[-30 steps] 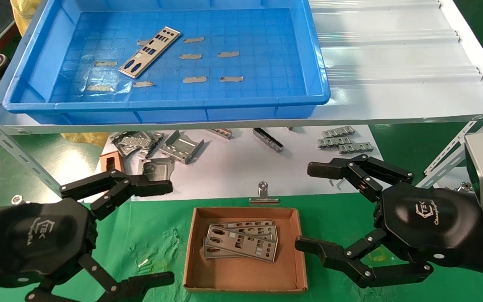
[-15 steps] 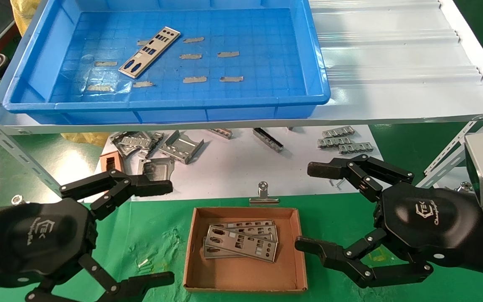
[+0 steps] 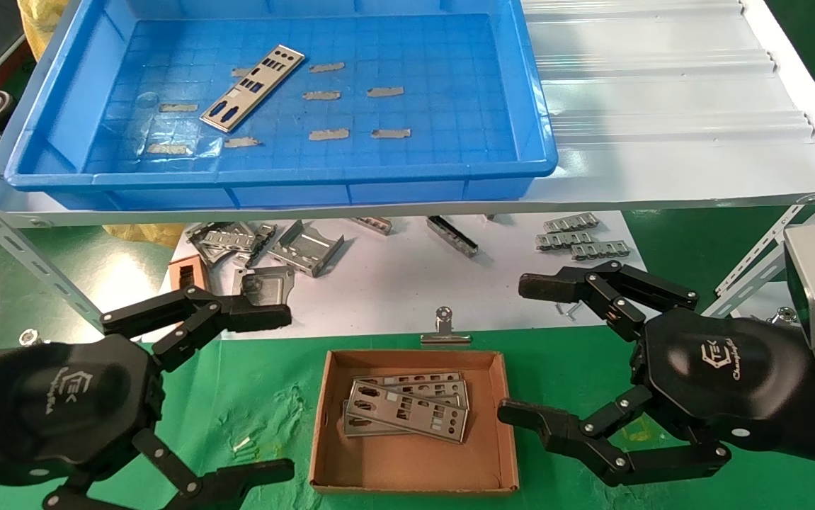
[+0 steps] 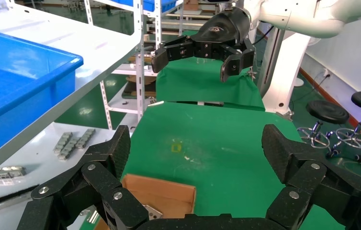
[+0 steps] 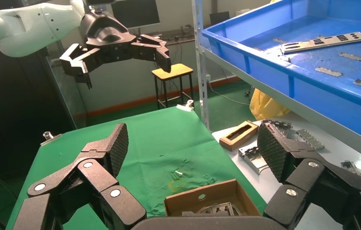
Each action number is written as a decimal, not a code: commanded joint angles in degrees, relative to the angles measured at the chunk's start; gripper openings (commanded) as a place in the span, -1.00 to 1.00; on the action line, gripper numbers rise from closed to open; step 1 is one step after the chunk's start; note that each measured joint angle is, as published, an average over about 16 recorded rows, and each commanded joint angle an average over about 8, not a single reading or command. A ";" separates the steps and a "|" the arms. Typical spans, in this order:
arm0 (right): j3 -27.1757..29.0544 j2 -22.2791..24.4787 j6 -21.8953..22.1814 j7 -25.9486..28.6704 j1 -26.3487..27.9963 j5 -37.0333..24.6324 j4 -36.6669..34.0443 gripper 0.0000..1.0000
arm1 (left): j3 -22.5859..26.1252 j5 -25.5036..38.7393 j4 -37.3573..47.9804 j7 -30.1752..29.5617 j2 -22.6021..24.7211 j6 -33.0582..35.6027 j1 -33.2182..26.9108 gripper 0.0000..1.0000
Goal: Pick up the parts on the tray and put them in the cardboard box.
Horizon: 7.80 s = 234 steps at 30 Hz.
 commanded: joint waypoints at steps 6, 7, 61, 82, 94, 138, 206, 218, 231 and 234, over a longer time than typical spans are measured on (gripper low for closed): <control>0.00 0.00 0.00 0.00 0.00 0.00 0.00 1.00 | 0.00 0.00 0.00 0.00 0.00 0.00 0.00 1.00; 0.00 0.00 0.00 0.00 0.00 0.00 0.00 1.00 | 0.00 0.00 0.00 0.00 0.00 0.00 0.00 1.00; 0.00 0.00 0.00 0.00 0.00 0.00 0.00 -1.00 | -0.04 0.31 0.00 0.01 0.05 -0.32 -0.48 1.00; 0.00 0.00 0.00 0.00 0.00 0.00 0.00 -0.91 | 12.95 33.98 44.67 0.75 21.45 -17.59 -45.20 1.00; 0.00 0.00 0.00 0.00 0.00 0.00 0.00 1.00 | 16.61 41.79 65.42 4.40 31.98 -30.13 -52.46 1.00; 0.00 0.00 0.00 0.00 0.00 0.00 0.00 1.00 | 14.19 38.31 72.28 13.43 34.55 -32.43 -52.89 -1.00; 0.00 0.00 0.00 0.00 0.00 0.00 0.00 1.00 | 37.88 16.83 41.57 28.02 30.60 3.50 -32.64 -1.00; 0.00 0.00 0.00 0.00 0.00 0.00 0.00 1.00 | 40.91 22.14 41.14 33.71 34.75 -2.10 -30.69 -1.00; 0.00 0.00 0.00 0.00 0.00 0.00 0.00 1.00 | 42.03 25.43 44.11 33.54 36.42 -8.87 -29.88 -0.52; 0.00 0.00 0.00 0.00 0.00 0.00 0.00 1.00 | 42.16 25.77 45.00 33.60 36.77 -9.51 -29.87 0.23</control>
